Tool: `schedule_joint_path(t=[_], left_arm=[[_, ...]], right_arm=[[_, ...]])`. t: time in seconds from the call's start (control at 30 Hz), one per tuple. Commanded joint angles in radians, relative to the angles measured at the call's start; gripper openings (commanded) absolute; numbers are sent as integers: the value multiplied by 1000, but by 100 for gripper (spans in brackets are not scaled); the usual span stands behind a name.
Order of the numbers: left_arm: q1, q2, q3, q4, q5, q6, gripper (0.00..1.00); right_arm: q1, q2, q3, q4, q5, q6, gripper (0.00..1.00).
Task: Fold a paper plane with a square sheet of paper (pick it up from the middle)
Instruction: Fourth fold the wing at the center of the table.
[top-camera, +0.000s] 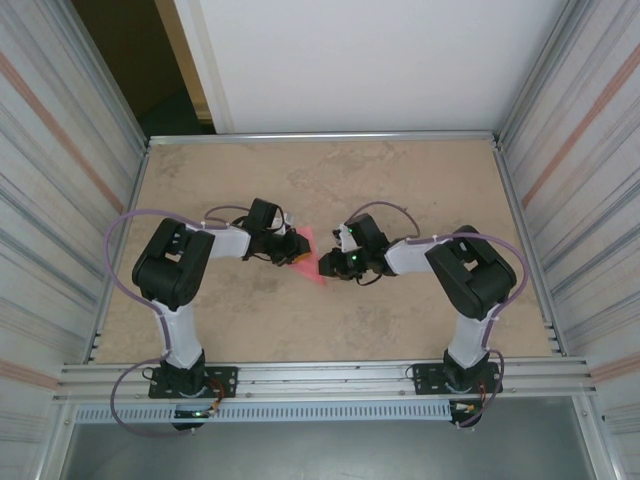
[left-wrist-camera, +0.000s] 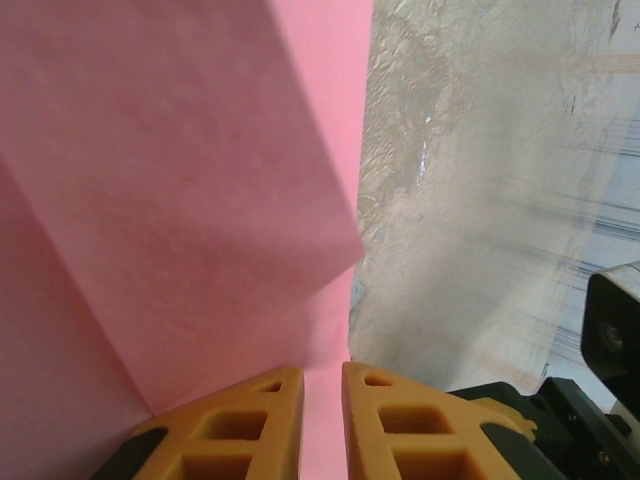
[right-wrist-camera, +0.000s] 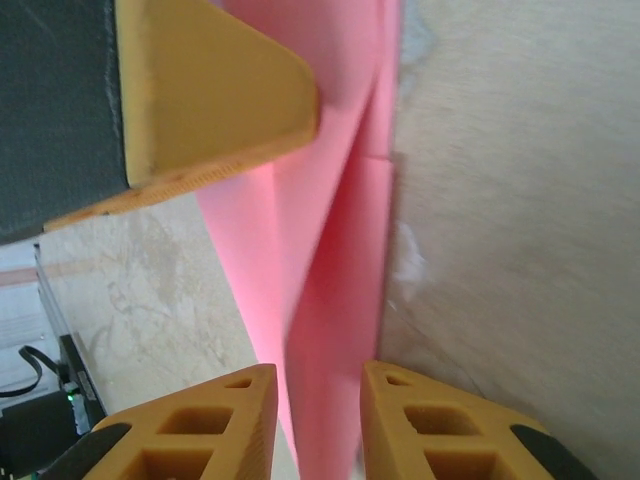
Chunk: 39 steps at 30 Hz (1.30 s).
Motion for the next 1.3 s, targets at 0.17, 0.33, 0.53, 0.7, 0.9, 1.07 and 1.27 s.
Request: schedule_joint_path(t=[0.17,0.33,0.53,0.7,0.9,1.07,1.27], left_arm=[[-4,30,11,-29,-9,17,19],[-4,33,10,-28,-6,18,19],[-4,30,11,-28,0,20,19],[-4,20,11,-29,7,23,19],[-4,15,23,-33,19,23,21],[-4,17,30,-37,24,24,22],[-4,13,30,-23,38,24,24]], right_arm=[[-17,-163,-34,-68,68,8,28],[31,-127,24,-108,70,-27,19],[68,-45,110,-121,56,-36,14],[75,11,157,-153,49,-50,13],[81,33,166,-187,50,-60,13],[83,44,164,-207,52,-64,13],[81,55,160,-219,66,-64,13]])
